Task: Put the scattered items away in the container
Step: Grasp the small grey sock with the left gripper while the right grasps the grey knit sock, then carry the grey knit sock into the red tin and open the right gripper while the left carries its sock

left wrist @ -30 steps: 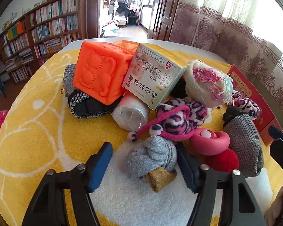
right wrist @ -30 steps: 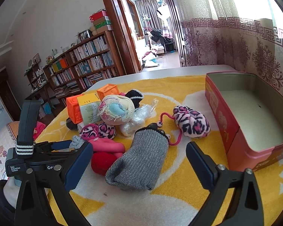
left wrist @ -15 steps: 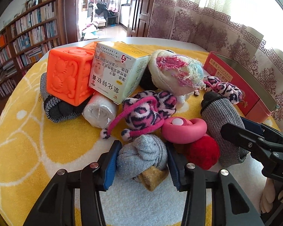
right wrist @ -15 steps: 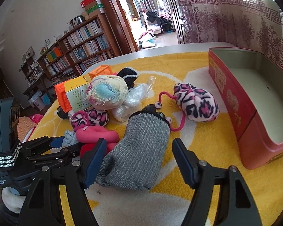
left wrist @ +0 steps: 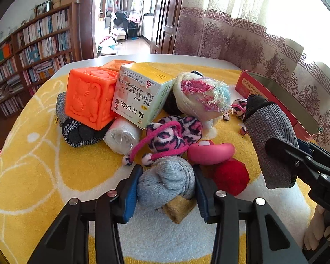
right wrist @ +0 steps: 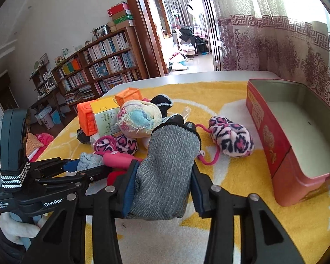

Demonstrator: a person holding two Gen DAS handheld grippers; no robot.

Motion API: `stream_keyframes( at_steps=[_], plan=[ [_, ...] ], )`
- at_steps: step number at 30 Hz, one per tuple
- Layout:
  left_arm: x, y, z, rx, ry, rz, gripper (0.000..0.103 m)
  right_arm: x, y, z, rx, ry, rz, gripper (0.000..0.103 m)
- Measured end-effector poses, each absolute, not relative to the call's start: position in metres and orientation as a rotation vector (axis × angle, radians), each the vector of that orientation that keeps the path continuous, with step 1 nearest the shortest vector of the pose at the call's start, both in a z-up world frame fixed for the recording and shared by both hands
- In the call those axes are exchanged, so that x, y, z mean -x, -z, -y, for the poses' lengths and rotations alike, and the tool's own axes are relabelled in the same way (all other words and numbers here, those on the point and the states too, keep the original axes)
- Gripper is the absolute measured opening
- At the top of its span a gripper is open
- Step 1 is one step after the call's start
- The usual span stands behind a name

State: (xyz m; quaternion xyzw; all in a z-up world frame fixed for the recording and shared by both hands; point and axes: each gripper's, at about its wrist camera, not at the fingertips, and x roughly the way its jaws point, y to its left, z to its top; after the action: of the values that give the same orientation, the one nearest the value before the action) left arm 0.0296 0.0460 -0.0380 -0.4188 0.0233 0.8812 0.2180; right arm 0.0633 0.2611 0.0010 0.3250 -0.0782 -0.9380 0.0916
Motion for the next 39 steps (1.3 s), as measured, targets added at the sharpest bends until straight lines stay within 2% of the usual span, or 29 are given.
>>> stream_keyframes(
  at_steps=[9,18,29,36,39],
  plan=[
    [-0.046,0.025,-0.044,1.142,-2.454,0.003,0.046,-0.067,-0.009,-0.269,-0.908,2.83,0.276,0.047],
    [-0.062,-0.007,-0.073,1.043,-2.436,-0.035,0.046,-0.074,-0.029,-0.308,-0.869,2.91,0.37,0.047],
    [-0.061,-0.023,-0.141,0.982,-2.336,-0.068,0.046,-0.076,-0.062,-0.416,-0.804,3.176,0.443,0.047],
    [-0.055,-0.036,-0.185,0.949,-2.294,-0.089,0.046,-0.065,-0.048,-0.456,-0.905,3.216,0.47,0.048],
    [-0.052,-0.043,-0.206,0.928,-2.278,-0.11,0.046,-0.063,-0.041,-0.464,-0.927,3.206,0.507,0.052]
  ],
)
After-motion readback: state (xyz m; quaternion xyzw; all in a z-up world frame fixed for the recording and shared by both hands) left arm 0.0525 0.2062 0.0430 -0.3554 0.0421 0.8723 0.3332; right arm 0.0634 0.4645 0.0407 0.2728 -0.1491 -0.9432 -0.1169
